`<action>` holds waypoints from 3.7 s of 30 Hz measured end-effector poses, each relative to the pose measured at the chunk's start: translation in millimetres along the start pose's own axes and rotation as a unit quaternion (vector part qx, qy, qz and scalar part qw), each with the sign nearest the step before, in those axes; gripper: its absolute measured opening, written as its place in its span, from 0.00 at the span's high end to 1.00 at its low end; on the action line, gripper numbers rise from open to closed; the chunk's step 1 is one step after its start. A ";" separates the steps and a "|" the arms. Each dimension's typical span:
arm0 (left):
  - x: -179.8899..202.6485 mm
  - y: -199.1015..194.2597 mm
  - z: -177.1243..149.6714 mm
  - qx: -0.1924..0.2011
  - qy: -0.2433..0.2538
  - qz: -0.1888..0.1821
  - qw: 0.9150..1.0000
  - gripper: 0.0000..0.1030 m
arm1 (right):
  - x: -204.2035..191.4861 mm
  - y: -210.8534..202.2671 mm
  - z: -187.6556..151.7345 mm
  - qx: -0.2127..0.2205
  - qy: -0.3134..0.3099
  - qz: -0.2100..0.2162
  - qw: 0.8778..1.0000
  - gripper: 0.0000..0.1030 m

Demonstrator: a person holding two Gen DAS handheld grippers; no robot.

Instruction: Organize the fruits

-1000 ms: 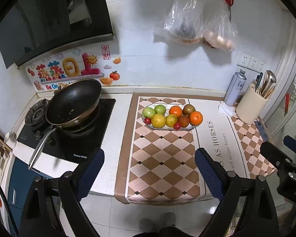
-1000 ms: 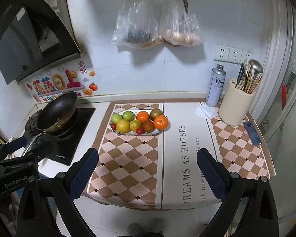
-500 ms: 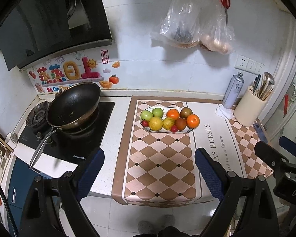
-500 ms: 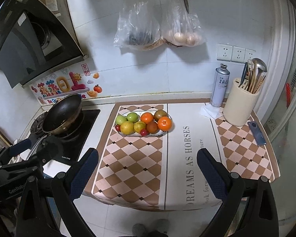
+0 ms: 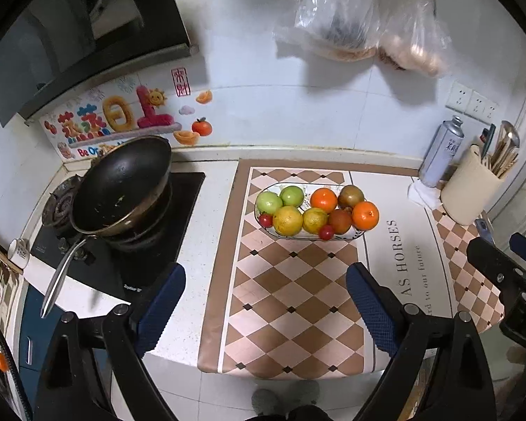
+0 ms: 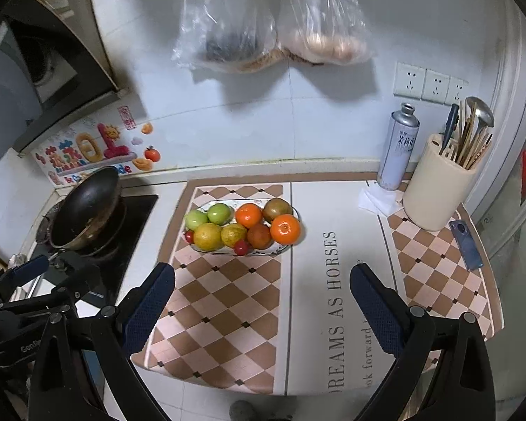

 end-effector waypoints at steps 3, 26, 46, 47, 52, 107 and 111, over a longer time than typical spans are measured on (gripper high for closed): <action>2.1 16.4 -0.7 -0.008 0.002 0.003 1.000 0.09 | 3.6 19.2 -4.1 -0.011 0.000 -0.006 1.000 0.01; 9.7 35.5 1.9 -0.013 -0.003 0.003 1.000 0.09 | 19.0 44.1 -10.1 -0.034 -0.008 -0.014 0.999 0.01; 9.1 25.1 4.0 -0.002 0.001 0.007 1.000 0.09 | 17.3 41.7 -13.6 -0.038 -0.013 -0.012 0.999 0.01; 8.9 24.2 3.9 0.000 0.003 0.009 1.000 0.09 | 17.1 41.9 -13.1 -0.038 -0.014 -0.012 0.999 0.01; 7.8 20.0 3.7 0.009 0.007 0.014 1.000 0.09 | 13.9 40.2 -14.4 -0.036 -0.021 -0.012 0.999 0.01; 3.4 8.7 -0.1 0.014 -0.007 0.011 1.000 0.00 | 14.3 27.8 -8.7 -0.035 -0.023 -0.012 0.999 0.01; 3.2 6.3 -0.1 0.019 -0.008 0.013 1.000 0.00 | 16.3 27.3 -9.4 -0.034 -0.022 -0.012 0.999 0.01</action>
Point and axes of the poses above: each gripper's, at about its wrist camera, not at the fingertips, and y roughly the way its jaws point, x to its right, z to its top, the point moved 7 cm from there along y, roughly the way its jaws point, and after that the axes turned 15 degrees about x, right-handed, at the moved point
